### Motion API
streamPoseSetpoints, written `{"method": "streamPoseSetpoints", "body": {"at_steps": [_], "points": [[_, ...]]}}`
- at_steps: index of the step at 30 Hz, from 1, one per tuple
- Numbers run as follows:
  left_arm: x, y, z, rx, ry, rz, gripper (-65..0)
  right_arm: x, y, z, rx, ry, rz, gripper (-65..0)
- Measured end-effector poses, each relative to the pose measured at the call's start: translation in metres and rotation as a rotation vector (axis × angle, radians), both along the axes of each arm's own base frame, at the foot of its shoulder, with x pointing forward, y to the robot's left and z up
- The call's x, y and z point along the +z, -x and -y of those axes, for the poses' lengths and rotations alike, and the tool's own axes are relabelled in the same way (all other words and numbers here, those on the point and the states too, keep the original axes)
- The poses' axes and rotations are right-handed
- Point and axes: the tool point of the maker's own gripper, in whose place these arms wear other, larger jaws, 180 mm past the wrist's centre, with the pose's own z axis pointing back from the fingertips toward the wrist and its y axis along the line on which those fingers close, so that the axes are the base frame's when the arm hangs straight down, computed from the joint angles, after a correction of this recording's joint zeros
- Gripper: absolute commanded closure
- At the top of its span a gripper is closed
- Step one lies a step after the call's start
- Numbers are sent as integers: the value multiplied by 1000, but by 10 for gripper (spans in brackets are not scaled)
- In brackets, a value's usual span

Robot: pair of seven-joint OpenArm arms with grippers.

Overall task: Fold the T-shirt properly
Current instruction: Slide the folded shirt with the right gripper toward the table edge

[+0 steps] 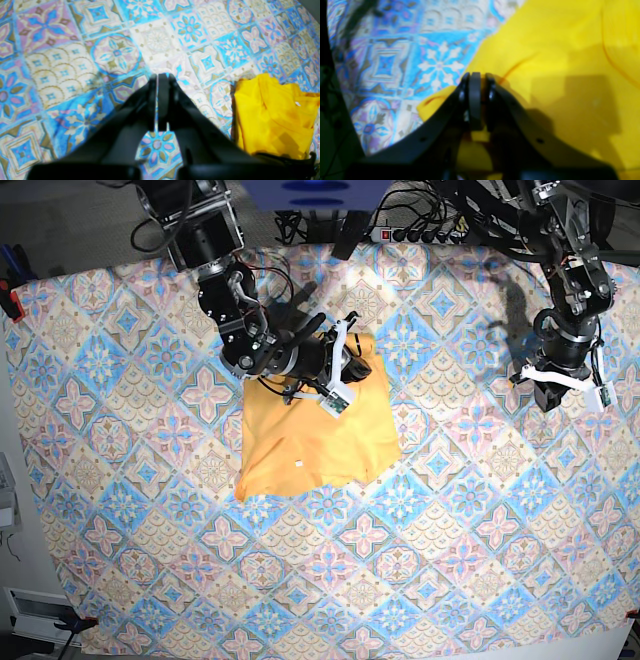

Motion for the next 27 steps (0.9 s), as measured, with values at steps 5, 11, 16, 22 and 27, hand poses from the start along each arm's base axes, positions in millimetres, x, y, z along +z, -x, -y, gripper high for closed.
{"method": "streamPoseSetpoints", "body": {"at_steps": [5,11,16,22,27], "points": [[-1,1,0,0,-1,-3,0,-14,14,-18,22,-40,-53,-34],[0,0,0,-2,-1,-1,0,6,13,-32,91,-39,18,-34],[-2,1,1,2,3,-5,0,29,10,-46,139,-54,81,-34],[-5,6,4,-1,27,-10,0,21,31,-80,165,-100,2,-34],[1,8,9,-12,62,17,0,3,21,-73,139,-98,-23,-34]]}}
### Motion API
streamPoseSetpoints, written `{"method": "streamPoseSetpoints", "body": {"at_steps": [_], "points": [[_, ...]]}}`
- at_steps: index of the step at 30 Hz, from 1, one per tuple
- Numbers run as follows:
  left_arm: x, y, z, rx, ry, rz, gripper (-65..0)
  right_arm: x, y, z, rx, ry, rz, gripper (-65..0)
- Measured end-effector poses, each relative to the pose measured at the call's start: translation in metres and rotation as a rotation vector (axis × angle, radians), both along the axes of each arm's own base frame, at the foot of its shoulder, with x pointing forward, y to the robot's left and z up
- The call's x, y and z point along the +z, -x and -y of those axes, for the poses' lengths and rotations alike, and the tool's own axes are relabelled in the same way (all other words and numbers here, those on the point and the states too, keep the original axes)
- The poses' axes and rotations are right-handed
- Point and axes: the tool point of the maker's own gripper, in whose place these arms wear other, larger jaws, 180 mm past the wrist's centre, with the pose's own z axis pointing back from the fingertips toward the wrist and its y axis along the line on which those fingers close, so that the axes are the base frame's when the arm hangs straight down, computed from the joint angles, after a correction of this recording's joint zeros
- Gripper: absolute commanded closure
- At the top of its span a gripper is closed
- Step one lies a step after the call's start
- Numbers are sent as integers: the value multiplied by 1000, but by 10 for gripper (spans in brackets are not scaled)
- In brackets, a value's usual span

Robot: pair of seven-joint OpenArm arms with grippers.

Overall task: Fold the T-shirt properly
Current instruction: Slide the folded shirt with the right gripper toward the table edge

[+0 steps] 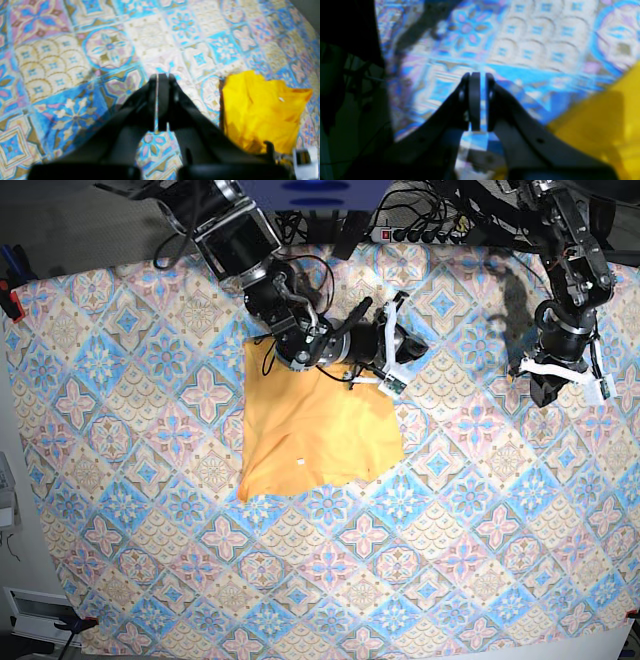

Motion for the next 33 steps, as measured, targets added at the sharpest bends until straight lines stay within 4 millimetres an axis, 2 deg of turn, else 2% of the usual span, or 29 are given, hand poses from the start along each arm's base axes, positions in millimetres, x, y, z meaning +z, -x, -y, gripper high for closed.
{"method": "streamPoseSetpoints", "body": {"at_steps": [5,8,12,16,24,29,33], "points": [[-4,8,-4,10,0,-20,0,-2,-18,9,-15,9,18,-34],[-5,10,-6,17,-2,-24,0,-7,-21,23,-21,25,16,-34],[-5,10,-5,16,-1,-26,0,-17,-40,64,-114,62,8,-34],[-5,9,-5,16,-1,-23,0,-22,-51,92,-167,85,11,-34],[-4,8,-5,15,-1,-19,0,-24,-75,146,-286,111,19,-34],[-4,9,-5,16,-2,-23,0,-26,-101,198,-370,160,36,-34],[-5,10,-5,16,-2,-26,0,-26,-112,229,-400,196,56,-34]]}}
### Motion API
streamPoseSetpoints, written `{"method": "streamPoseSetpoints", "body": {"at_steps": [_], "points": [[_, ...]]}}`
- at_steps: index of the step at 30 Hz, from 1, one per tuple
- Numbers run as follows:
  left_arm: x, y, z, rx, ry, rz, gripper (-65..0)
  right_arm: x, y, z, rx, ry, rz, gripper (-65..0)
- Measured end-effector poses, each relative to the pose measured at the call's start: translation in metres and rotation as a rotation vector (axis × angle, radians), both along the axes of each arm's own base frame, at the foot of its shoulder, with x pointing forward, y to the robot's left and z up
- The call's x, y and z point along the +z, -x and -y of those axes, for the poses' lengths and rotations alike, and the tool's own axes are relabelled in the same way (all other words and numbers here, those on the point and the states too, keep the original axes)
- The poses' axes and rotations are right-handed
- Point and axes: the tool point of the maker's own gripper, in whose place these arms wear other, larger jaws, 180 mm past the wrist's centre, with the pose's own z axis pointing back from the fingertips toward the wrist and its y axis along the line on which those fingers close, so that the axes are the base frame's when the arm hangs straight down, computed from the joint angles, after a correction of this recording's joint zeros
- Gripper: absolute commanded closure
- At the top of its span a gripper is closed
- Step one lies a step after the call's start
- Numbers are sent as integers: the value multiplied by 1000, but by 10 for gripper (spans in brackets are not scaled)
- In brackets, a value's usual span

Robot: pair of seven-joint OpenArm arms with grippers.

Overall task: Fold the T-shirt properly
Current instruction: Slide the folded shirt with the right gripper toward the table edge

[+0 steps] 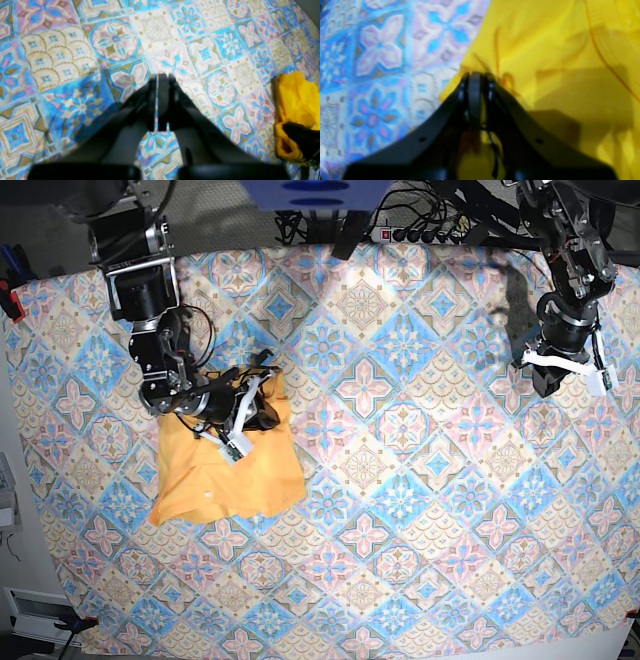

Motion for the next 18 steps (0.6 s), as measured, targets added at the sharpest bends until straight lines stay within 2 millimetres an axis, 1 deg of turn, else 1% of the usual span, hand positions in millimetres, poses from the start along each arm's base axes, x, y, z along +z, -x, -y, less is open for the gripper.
{"method": "streamPoseSetpoints", "body": {"at_steps": [1,4,8,11,15,18], "points": [[0,0,0,0,-1,1,0,0,-2,7,-4,13,-1,-34],[0,0,0,-1,-1,1,0,1,-8,19,-12,38,3,-34],[0,0,0,0,0,1,0,2,-11,49,-36,83,8,-34],[0,0,0,-1,0,1,0,6,-19,64,-38,126,15,-34],[-3,1,2,-8,7,-16,0,13,-25,77,-55,152,34,-34],[-7,6,4,-13,15,-37,0,29,-29,74,-53,149,91,-34]]}}
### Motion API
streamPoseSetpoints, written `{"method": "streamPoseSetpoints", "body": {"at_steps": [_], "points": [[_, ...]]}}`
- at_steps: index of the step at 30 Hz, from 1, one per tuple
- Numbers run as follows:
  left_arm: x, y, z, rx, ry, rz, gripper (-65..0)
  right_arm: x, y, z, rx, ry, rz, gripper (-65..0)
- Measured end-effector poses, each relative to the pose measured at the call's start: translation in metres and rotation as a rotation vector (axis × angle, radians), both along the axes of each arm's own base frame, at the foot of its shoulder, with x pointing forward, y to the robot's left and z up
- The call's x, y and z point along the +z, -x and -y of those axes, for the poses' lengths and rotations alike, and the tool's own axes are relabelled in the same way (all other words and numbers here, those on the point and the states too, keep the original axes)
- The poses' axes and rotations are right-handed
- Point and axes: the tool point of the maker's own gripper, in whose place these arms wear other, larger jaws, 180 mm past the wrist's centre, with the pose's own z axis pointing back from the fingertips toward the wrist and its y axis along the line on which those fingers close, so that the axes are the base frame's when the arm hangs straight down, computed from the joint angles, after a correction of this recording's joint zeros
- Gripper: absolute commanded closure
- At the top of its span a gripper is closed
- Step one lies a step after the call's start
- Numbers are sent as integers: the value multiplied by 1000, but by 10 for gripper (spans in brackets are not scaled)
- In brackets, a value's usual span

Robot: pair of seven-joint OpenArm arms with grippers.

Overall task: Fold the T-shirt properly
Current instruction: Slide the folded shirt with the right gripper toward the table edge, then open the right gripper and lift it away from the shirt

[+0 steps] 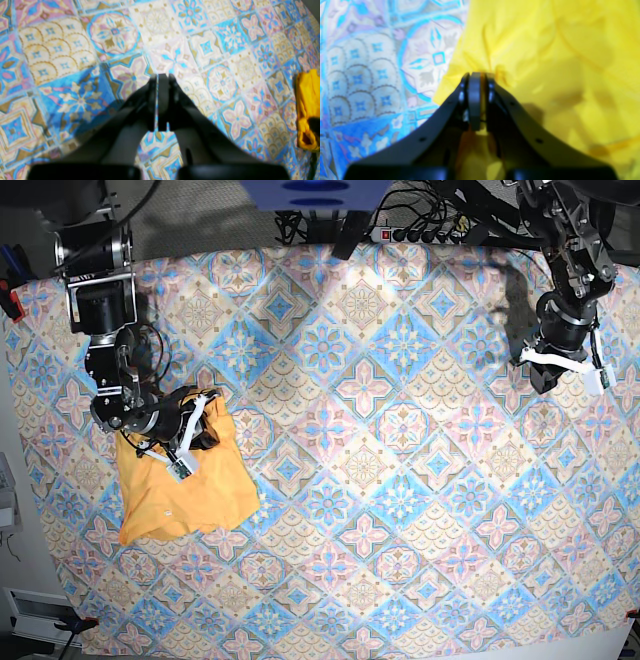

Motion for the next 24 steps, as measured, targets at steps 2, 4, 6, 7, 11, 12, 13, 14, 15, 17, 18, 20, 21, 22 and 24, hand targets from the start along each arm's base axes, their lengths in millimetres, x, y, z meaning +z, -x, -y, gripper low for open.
{"method": "streamPoseSetpoints", "body": {"at_steps": [2,4,6,7,11,12,13,14,15,17,18,20,21,22,24], "points": [[-1,2,0,0,0,-5,0,12,3,-4,7,-13,45,-34],[-3,6,-1,-1,-3,-15,0,12,17,-9,33,12,30,-34],[-8,14,-1,0,-6,-37,0,14,30,-12,46,31,32,-34],[-11,18,-1,-1,-4,-49,0,17,36,-12,43,30,40,-34],[-25,42,0,-2,-2,-118,0,32,60,4,6,62,71,-34],[-28,49,0,-2,-1,-134,0,34,68,10,-8,81,70,-34],[-31,54,1,-3,-2,-148,0,36,78,14,-12,87,66,-34],[-31,58,1,-5,-4,-158,0,37,87,19,-22,94,62,-34],[-32,65,2,-9,-9,-171,0,38,96,23,-37,94,63,-34],[-34,78,6,-25,-13,-199,0,37,117,36,-66,117,41,-34],[-37,84,10,-36,-12,-219,0,38,125,44,-86,128,36,-34],[-46,98,19,-58,6,-264,0,41,139,57,-115,151,33,-34],[-48,103,23,-66,14,-277,0,43,146,62,-127,158,32,-34],[-50,107,23,-67,17,-287,0,43,154,67,-139,163,27,-34],[-52,119,22,-66,13,-310,0,42,172,72,-148,174,2,-34]]}}
